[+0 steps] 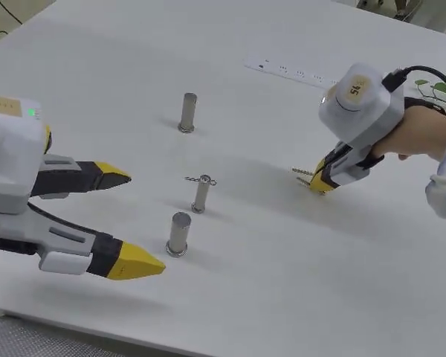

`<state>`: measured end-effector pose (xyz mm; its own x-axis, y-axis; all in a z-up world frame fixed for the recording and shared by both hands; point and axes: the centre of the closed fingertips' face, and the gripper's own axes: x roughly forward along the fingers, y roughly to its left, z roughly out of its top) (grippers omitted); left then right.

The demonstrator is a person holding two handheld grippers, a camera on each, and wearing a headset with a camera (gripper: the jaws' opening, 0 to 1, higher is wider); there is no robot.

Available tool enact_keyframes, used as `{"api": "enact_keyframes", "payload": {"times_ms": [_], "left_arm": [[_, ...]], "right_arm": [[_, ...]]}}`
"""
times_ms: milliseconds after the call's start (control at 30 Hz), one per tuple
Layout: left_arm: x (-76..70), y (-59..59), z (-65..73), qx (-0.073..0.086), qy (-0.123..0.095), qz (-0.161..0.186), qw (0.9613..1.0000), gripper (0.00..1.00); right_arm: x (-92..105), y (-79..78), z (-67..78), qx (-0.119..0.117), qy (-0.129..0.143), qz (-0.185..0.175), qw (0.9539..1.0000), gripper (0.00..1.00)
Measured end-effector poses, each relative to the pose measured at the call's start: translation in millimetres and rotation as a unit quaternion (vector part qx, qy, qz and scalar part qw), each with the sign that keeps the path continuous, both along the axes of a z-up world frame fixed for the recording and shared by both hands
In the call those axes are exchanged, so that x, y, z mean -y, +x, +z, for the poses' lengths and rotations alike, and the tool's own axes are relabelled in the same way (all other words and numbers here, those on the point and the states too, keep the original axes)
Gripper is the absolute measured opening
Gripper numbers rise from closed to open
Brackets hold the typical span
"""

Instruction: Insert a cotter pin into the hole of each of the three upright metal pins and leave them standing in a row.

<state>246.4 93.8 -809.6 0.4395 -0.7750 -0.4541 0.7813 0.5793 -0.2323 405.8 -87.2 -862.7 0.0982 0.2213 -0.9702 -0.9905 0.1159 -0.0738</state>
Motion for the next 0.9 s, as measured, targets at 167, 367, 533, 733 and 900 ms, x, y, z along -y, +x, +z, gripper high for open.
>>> {"api": "enact_keyframes", "payload": {"times_ms": [167,367,533,733,900], "left_arm": [[1.8,2.6,4.3,0.003,-0.003,-0.001,1.0000,0.83],[-0.5,6.6,8.0,-0.005,-0.015,0.002,0.9999,0.82],[0.0,8.4,10.2,-0.008,-0.015,0.002,0.9998,0.82],[0.4,12.0,12.6,-0.013,-0.026,0.003,0.9996,0.78],[1.3,17.2,15.9,-0.014,-0.029,0.010,0.9994,0.78]], "right_arm": [[-2.0,-4.4,7.4,0.010,0.011,0.008,0.9999,0.03],[-8.3,-14.2,15.9,0.009,0.031,0.014,0.9994,0.03],[-13.5,-21.9,22.1,0.013,0.046,0.019,0.9987,0.03],[-14.1,-26.3,26.6,0.033,0.057,0.021,0.9976,0.03],[-18.5,-26.4,28.8,0.045,0.072,0.017,0.9963,0.03]]}}
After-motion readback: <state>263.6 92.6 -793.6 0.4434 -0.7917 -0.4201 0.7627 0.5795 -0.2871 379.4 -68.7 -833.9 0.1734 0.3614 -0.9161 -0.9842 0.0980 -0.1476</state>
